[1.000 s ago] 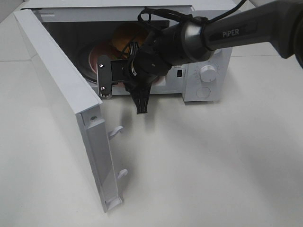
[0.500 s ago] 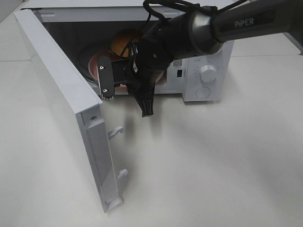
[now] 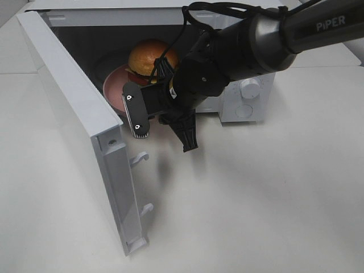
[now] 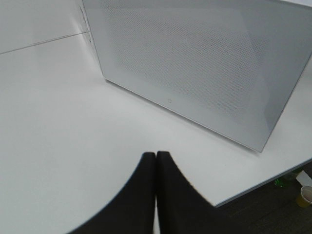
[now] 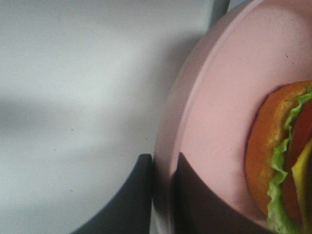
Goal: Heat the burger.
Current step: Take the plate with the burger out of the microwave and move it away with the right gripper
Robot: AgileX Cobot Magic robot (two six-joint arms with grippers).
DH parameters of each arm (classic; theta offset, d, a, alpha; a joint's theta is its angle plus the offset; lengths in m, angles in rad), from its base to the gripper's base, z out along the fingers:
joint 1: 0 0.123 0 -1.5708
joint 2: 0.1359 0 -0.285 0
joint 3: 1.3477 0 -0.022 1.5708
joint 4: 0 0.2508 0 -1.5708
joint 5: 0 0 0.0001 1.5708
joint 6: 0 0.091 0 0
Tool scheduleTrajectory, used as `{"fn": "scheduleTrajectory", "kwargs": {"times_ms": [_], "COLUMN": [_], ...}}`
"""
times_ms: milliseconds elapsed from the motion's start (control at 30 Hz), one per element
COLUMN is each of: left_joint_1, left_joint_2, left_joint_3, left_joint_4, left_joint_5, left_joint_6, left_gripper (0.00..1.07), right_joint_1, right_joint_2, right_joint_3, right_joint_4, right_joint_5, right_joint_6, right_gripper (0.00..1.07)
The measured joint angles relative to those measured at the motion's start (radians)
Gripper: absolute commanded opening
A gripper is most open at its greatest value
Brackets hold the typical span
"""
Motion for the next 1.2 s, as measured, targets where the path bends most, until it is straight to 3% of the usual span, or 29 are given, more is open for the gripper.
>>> {"fn": "scheduleTrajectory", "kwargs": {"times_ms": [1200], "left_joint_1": [0.0], "left_joint_2": [0.0], "left_joint_3": [0.0], "left_joint_4": [0.0], "left_joint_5": [0.0], "left_joint_6": [0.0], "left_gripper": [0.0], "right_joint_1": [0.003], "right_joint_2": [-0.225], "right_joint_3": [0.346], "right_joint_4": [-0.069], "right_joint_5": [-0.105], "right_joint_6": [-0.088], "right_gripper": [0.0]}}
